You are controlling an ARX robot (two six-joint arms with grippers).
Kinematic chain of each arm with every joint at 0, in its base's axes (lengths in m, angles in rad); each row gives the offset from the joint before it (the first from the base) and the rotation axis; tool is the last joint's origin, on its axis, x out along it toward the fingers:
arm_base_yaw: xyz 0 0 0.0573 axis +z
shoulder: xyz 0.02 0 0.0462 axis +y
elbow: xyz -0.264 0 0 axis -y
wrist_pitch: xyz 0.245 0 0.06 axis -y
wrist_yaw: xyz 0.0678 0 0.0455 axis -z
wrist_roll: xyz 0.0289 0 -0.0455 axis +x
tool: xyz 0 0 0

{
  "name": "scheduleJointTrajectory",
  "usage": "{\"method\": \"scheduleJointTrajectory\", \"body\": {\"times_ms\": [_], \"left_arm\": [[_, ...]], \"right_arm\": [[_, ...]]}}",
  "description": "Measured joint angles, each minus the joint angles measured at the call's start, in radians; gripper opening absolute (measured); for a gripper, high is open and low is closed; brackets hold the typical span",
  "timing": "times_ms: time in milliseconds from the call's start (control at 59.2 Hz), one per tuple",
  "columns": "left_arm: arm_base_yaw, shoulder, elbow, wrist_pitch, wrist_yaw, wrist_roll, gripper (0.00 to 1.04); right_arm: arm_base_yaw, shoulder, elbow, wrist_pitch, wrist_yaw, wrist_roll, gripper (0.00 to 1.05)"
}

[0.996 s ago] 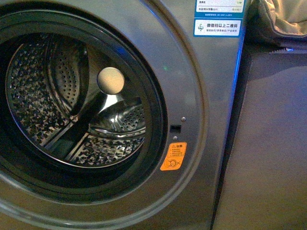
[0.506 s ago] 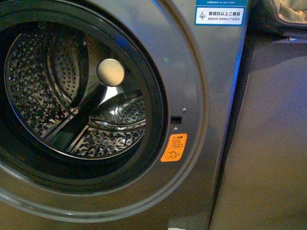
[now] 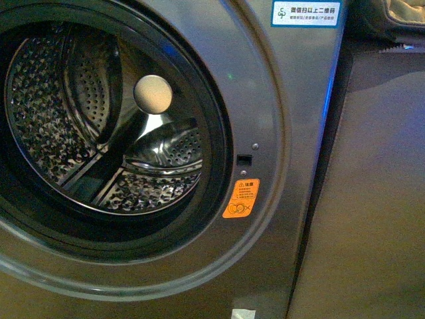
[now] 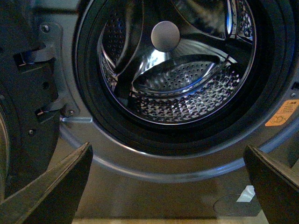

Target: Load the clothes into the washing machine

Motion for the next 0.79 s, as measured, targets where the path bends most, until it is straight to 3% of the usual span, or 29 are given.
{"method": "scheduleJointTrajectory", "body": {"times_ms": [354,793], "left_arm": [[0.000,0.000,0.000,0.000,0.000,0.000,0.98],[0.000,0.000,0.000,0.000,0.000,0.000,0.98]], "right_arm": [[0.061,0.009,-0.005,0.037,-0.026,0.056,0.97],[0.071,0.009,-0.012,0.047,-0.025,0.085,0.97]]}}
